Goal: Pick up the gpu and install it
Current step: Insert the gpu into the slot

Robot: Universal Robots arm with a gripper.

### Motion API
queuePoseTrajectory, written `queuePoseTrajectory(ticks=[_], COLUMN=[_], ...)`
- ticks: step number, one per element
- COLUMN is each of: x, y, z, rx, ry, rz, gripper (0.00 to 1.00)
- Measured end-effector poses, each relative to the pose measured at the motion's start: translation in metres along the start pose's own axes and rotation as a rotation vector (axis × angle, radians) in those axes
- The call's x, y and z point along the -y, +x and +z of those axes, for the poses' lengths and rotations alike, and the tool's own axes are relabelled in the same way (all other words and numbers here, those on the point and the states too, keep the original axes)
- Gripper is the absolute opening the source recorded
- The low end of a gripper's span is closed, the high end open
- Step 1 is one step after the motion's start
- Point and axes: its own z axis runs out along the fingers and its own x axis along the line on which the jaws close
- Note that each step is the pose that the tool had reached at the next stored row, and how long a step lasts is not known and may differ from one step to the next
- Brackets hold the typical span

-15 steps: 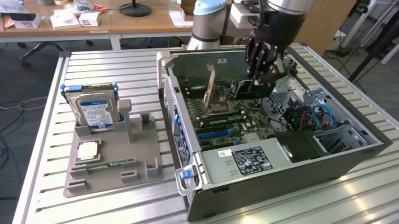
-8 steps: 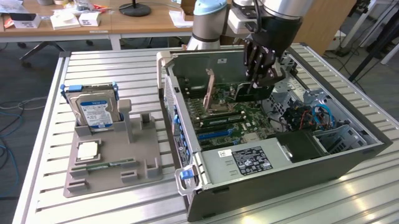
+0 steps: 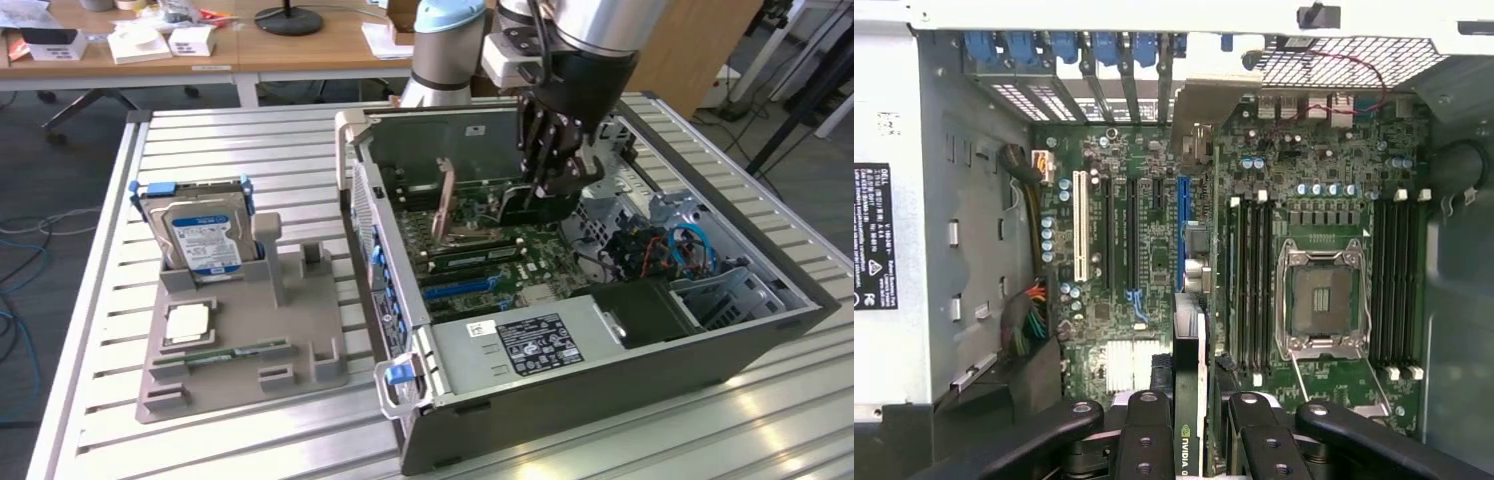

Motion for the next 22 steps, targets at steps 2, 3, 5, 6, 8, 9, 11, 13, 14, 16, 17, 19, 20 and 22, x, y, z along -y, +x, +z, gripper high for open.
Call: queuePoseTrajectory(ticks=[2,3,5,6,8,9,11,13,14,16,17,19,20,22], x=[-0.0003,-0.0005,-0.0007,-0.0009,-0.0011,-0.0012,-0.0014,-0.0016,-0.0017,-0.0018,-0.0019,-0.0020,-0.0020,-0.0021], y=[0.000,0.000,0.000,0.000,0.000,0.001,0.001,0.001,0.001,0.001,0.001,0.001,0.001,0.001], z=[0.0032,0.0047,0.0077,0.0093,0.0126,0.0142,0.0173,0.0203,0.0216,0.0241,0.0254,0.0278,0.0289,0.0311], rx=[0.0000,-0.0001,-0.0001,-0.0001,-0.0001,-0.0001,0.0000,-0.0001,-0.0001,-0.0001,-0.0001,0.0000,-0.0001,-0.0001], ry=[0.0000,0.0001,0.0000,0.0001,0.0001,0.0000,0.0000,0.0000,-0.0001,-0.0002,-0.0001,-0.0001,-0.0001,-0.0001], rz=[-0.001,-0.002,-0.003,-0.004,-0.005,-0.006,-0.007,-0.008,-0.008,-0.009,-0.010,-0.010,-0.011,-0.011], gripper=[0.27,0.27,0.27,0.27,0.27,0.27,0.27,0.27,0.27,0.27,0.27,0.27,0.27,0.27])
